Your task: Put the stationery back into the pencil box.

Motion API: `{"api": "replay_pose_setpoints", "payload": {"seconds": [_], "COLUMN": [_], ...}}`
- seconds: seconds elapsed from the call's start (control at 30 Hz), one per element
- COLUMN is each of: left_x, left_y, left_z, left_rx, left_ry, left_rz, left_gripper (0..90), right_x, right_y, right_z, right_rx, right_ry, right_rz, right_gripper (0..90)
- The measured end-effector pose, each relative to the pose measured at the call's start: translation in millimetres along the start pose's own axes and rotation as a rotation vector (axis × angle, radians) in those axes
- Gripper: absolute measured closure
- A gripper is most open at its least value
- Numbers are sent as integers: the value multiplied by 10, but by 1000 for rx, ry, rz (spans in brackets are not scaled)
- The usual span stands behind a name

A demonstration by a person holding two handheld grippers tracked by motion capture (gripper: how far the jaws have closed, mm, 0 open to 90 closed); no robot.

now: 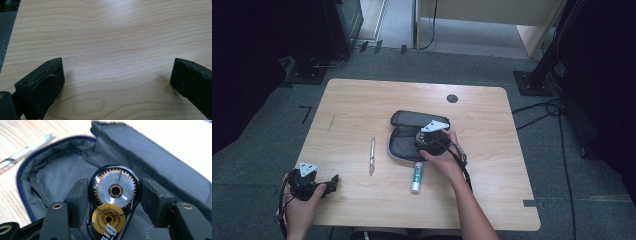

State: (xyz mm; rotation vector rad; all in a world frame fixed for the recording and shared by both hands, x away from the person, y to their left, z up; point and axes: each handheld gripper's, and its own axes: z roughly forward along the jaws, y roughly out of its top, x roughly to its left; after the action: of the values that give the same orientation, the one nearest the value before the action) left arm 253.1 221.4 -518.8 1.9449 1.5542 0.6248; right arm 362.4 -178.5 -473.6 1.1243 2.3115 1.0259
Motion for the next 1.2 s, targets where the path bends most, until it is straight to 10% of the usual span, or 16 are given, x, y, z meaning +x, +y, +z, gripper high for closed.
{"api": "replay_pose_setpoints", "payload": {"seconds": [0.67,1.2], "left_x": [1,1], "left_y": [1,1], "left_z": [0,0], "left_rx": [0,0], "left_ry": [-1,-1], "left_rz": [1,1], "left_gripper": [0,0], "right_x": [21,-112], "right_y": [-57,-215], "right_z": [84,-25], "right_rx": [148,165], "right_ry": [14,-200], "right_rz": [28,52], "right_gripper": [342,498]}}
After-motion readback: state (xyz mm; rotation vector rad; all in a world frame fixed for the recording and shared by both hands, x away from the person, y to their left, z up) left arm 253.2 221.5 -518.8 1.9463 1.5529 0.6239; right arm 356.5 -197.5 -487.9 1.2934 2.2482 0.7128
